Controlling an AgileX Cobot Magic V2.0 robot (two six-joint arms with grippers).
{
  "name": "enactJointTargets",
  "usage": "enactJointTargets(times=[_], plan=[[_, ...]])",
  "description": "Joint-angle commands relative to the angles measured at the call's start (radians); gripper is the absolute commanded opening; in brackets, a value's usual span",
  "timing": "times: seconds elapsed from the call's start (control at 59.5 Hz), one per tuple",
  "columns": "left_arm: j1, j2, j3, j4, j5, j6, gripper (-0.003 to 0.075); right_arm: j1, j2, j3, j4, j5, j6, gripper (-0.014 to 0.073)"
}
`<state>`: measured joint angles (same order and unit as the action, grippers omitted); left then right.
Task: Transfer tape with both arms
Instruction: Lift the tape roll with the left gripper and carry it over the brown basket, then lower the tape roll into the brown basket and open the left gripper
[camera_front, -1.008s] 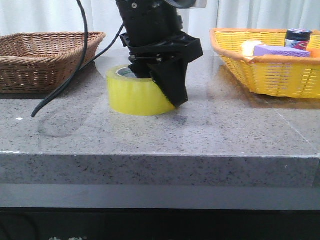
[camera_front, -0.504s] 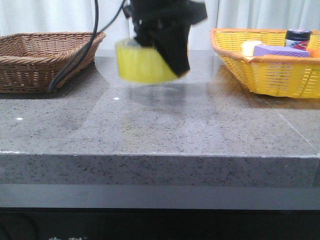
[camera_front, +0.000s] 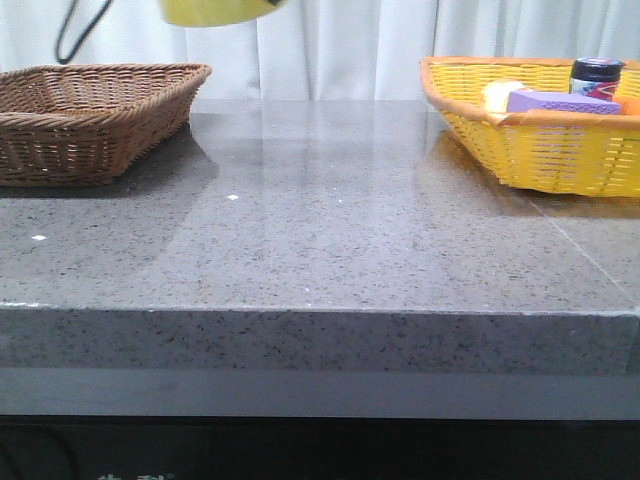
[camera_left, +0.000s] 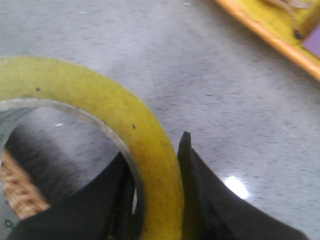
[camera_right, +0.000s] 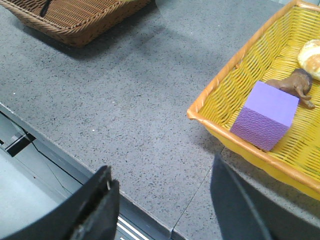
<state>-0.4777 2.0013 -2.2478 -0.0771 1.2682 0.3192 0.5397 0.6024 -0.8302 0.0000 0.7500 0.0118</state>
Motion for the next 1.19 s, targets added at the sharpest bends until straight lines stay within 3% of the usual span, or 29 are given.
enactJointTargets(times=[0.0, 0.369, 0.89, 0.974, 1.108, 1.176], plan=[[0.058, -0.066, -0.039, 0.024, -0.008, -0.007, 0.0104, -0.004, 0.001, -0.022, -0.013, -0.068, -0.001, 0.0435], [0.273, -0.007, -0.032, 0.035, -0.008, -0.033, 0.0104, -0.004, 0.001, -0.022, -0.013, -0.067, -0.001, 0.0435], [0.300, 0.016, 0.143, 0.034, -0.008, -0.064, 0.0109, -0.004, 0.001, -0.022, -0.013, -0.068, -0.001, 0.0435], [0.300, 0.016, 0.143, 0.031, -0.008, -0.066, 0.0178, -0.004, 0.001, -0.022, -0.013, -0.068, -0.001, 0.0435], [0.300, 0.016, 0.143, 0.029, -0.008, -0.066, 0.0446, -0.004, 0.001, -0.022, -0.013, -0.068, -0.001, 0.0435], [0.300, 0.016, 0.143, 0.029, -0.008, -0.075, 0.0513, -0.004, 0.001, -0.022, -0.013, -0.068, -0.001, 0.0435]])
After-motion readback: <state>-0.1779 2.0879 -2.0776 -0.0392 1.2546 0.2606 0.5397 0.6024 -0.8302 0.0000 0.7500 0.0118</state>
